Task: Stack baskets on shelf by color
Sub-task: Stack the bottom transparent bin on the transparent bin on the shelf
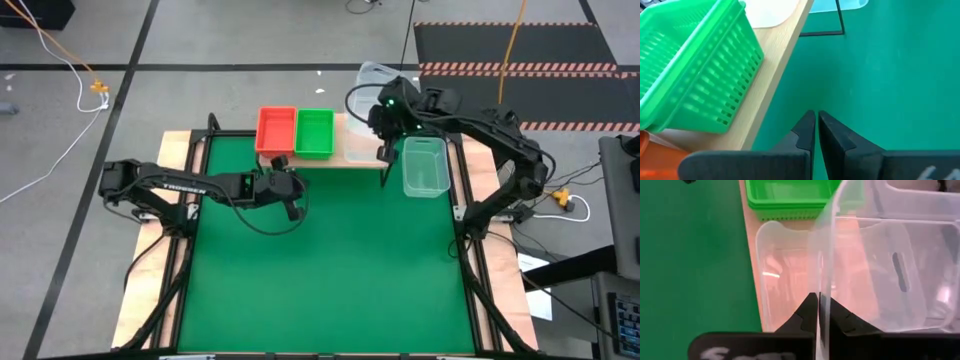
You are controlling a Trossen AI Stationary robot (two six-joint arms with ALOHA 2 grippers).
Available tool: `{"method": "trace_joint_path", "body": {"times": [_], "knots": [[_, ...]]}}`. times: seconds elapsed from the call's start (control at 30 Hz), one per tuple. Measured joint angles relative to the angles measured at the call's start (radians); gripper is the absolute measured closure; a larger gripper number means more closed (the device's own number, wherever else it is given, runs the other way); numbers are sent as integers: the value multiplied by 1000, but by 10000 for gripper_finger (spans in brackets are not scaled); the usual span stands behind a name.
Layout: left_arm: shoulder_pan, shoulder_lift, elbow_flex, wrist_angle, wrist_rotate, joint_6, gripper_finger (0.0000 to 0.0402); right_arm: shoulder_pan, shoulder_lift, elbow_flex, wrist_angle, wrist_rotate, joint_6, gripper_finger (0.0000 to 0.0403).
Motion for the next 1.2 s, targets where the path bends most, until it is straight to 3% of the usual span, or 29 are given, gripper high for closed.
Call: {"method": "trace_joint_path", "body": {"times": [0.17, 0.47, 0.97, 1.2], "knots": [[0, 0, 0, 0, 0, -4, 378, 2, 4, -47, 0, -71, 2, 403], [0, 0, 0, 4, 0, -6, 378, 8, 2, -100, 8, -74, -18, 396], [0, 0, 0, 2, -1, -5, 378, 9, -41, -101, 81, -73, -15, 278], [0, 0, 1, 0, -2, -6, 378, 8, -129, -100, 134, -71, 1, 274]]}}
